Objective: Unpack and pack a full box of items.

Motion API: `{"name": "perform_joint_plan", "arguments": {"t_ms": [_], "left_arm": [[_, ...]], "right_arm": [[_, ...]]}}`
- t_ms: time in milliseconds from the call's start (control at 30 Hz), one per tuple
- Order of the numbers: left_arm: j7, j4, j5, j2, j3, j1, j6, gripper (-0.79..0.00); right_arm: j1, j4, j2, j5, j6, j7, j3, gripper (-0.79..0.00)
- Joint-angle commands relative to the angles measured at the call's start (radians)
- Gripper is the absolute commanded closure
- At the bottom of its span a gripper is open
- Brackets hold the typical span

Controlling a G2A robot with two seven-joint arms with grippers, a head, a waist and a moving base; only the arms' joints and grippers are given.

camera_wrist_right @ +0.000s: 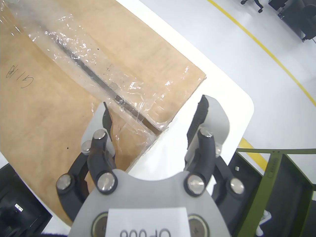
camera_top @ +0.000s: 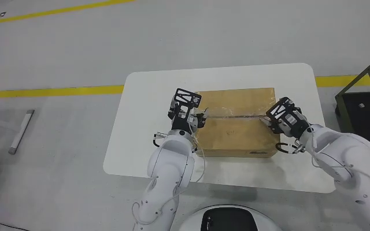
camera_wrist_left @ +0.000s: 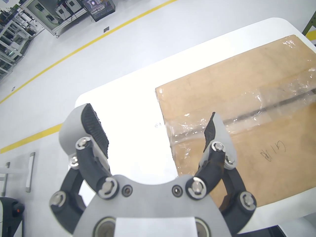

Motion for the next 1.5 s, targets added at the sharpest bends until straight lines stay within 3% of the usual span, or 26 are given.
{"name": "perform_joint_plan", "arguments": {"t_ms": [0, 67, 233, 300, 433, 500, 633, 667, 733, 933, 1467], "left_arm": [[0.005, 0.013, -0.007, -0.002, 0.005, -0.008, 0.009, -0.69], [0.01, 0.028, -0.017, -0.006, 0.012, -0.019, 0.021, -0.603], [0.024, 0.069, -0.036, -0.014, 0.036, -0.049, 0.036, -0.48], [0.026, 0.088, -0.048, -0.018, 0.045, -0.057, 0.04, -0.385], [0.023, 0.127, -0.062, -0.024, 0.065, -0.074, 0.04, -0.289], [0.023, 0.139, -0.069, -0.027, 0.076, -0.08, 0.035, -0.166], [0.014, 0.15, -0.077, -0.031, 0.094, -0.08, 0.027, -0.175], [0.012, 0.151, -0.076, -0.032, 0.096, -0.08, 0.025, -0.154], [0.012, 0.156, -0.077, -0.033, 0.1, -0.078, 0.024, -0.16], [0.006, 0.186, -0.077, -0.038, 0.113, -0.087, 0.021, -0.092], [-0.029, 0.238, -0.077, -0.05, 0.13, -0.109, 0.0, -0.123]], "right_arm": [[0.002, 0.003, 0.001, 0.0, -0.003, -0.001, 0.005, -0.342], [0.002, 0.003, 0.001, 0.002, -0.005, 0.0, 0.008, -0.342], [-0.006, -0.001, 0.002, 0.004, -0.006, 0.006, 0.014, -0.348], [-0.007, 0.0, 0.002, 0.006, -0.009, 0.007, 0.017, -0.348], [-0.012, 0.0, 0.003, 0.006, -0.012, 0.008, 0.022, -0.342], [-0.015, -0.001, 0.004, 0.007, -0.014, 0.008, 0.026, -0.32], [-0.025, -0.006, 0.005, 0.006, -0.016, 0.009, 0.037, -0.209], [-0.028, -0.007, 0.006, 0.008, -0.017, 0.009, 0.039, -0.114], [-0.033, -0.012, 0.006, 0.007, -0.02, 0.012, 0.043, 0.0], [-0.043, -0.02, 0.009, 0.007, -0.028, 0.013, 0.055, 0.0], [-0.092, -0.064, 0.016, 0.016, -0.06, 0.019, 0.101, 0.0]]}}
